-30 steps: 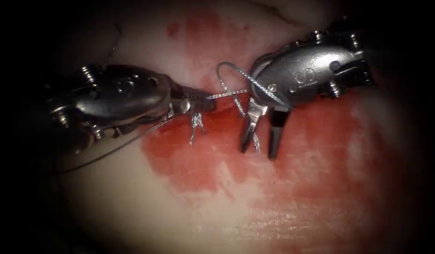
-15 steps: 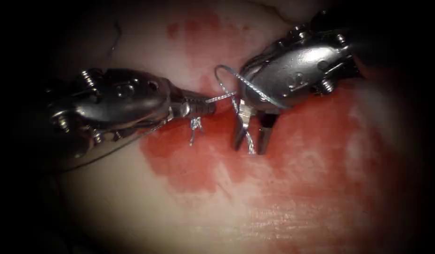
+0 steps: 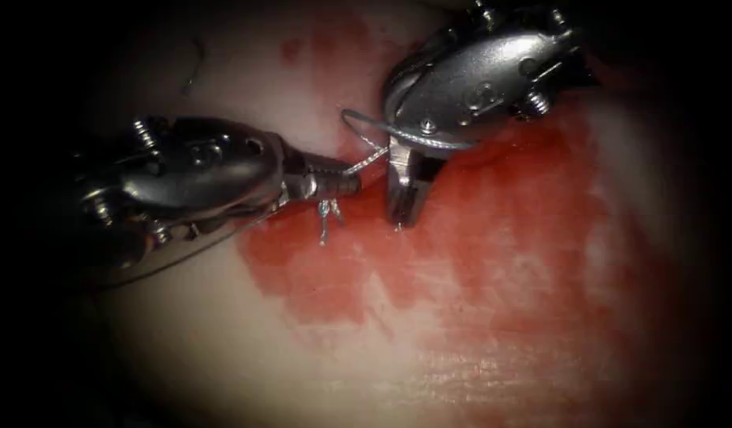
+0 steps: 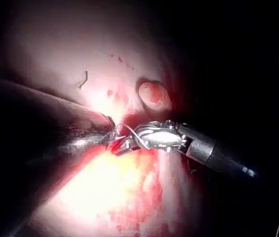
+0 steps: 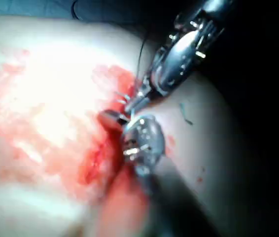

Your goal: Wound Closure

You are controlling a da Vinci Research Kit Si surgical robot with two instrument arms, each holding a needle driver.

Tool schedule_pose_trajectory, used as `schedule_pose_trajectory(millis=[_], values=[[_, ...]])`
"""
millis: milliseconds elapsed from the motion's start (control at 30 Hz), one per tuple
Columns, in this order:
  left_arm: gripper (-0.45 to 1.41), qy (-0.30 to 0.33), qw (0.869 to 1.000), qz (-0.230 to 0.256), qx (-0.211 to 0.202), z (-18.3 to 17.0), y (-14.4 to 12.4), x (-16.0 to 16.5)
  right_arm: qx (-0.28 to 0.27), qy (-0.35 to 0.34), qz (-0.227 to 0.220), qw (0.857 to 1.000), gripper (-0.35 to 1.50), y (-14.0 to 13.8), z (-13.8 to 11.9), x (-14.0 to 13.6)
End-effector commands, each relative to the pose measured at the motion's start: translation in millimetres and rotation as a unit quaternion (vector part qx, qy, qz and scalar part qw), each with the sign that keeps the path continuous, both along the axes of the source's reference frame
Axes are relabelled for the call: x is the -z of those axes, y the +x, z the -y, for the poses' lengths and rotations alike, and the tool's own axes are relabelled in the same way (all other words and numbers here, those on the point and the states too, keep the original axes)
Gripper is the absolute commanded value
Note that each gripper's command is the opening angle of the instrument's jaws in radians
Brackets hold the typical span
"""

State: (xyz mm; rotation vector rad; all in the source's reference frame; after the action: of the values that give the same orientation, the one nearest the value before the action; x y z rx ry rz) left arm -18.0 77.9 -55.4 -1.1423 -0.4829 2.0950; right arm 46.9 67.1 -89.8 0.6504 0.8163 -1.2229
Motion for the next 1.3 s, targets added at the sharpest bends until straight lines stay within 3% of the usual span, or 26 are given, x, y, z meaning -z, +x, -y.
schedule_pose_trajectory(millis=[33,300,533,767,1067,1300], values=[[-0.35,-0.001,1.000,0.001,0.000,-0.5,-0.6,-0.3,-0.008,0.005,-0.005,1.000,-0.35,0.8,-0.3,-0.4],[-0.35,0.001,1.000,0.002,0.000,0.0,-0.8,0.4,-0.091,0.062,-0.003,0.994,-0.35,-0.4,0.0,-0.2],[-0.35,0.002,1.000,0.005,-0.002,1.5,-1.6,1.9,-0.214,0.160,-0.036,0.963,-0.35,-2.9,-1.9,0.5],[-0.35,0.003,1.000,0.006,-0.003,2.8,-1.9,2.8,-0.270,0.209,-0.050,0.939,-0.35,-3.8,-3.1,1.2],[-0.35,0.000,1.000,-0.002,-0.011,4.8,-2.3,2.7,-0.335,0.288,-0.062,0.895,-0.35,-3.3,-3.6,1.1],[-0.35,-0.001,1.000,-0.009,-0.018,7.2,-3.2,2.9,-0.377,0.292,-0.050,0.878,-0.35,-3.7,-4.5,-0.2]])
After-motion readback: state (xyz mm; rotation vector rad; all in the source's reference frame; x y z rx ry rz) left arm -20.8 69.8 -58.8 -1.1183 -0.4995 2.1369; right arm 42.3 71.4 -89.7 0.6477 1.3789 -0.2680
